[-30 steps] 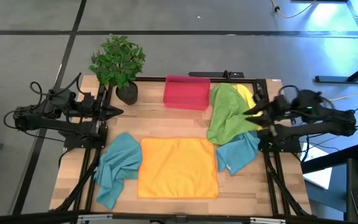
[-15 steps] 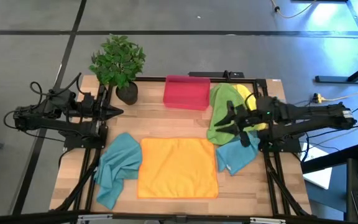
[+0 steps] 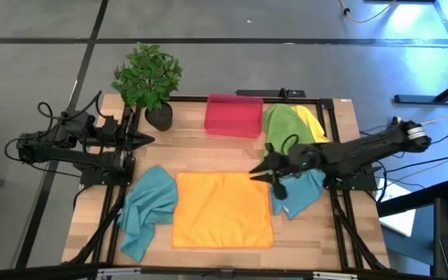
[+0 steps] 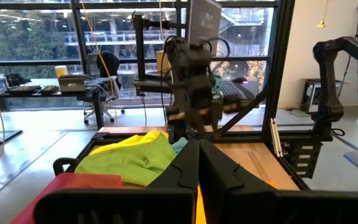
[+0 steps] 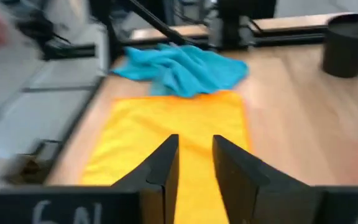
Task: Roll microfiber towels into tight, uniform cylinder then place into a basket
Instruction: Fold the orange towel
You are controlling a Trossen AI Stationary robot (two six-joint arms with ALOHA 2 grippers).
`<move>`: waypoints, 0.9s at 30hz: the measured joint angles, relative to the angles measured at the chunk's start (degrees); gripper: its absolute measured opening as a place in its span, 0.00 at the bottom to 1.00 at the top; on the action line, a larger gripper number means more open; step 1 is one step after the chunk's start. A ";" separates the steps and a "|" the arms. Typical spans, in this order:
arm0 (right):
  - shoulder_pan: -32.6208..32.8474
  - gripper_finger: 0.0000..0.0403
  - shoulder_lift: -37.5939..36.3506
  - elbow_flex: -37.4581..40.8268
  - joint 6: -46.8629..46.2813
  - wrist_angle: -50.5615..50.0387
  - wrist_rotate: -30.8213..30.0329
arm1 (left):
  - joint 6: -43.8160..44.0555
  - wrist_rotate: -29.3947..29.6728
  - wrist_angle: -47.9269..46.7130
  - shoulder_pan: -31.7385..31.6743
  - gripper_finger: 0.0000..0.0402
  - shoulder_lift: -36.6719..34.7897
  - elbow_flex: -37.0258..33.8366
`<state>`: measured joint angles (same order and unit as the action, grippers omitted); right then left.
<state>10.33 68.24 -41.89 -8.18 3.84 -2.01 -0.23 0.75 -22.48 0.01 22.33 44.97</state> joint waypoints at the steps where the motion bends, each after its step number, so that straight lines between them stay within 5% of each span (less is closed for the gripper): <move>1: 0.00 0.24 1.85 -0.01 1.39 1.10 -1.38 | -0.02 -0.02 0.00 0.02 0.00 0.02 0.00; 8: 0.57 0.24 9.08 -2.19 4.00 -0.01 -1.74 | -0.02 -0.02 0.02 0.02 0.00 0.02 0.00; 27: 8.50 0.24 9.41 -2.19 -6.68 -11.27 -1.38 | -0.02 -0.01 0.02 0.02 0.00 0.02 0.00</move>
<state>18.82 77.65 -44.07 -14.85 -7.43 -3.38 -0.25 0.75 -22.46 0.03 22.35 44.97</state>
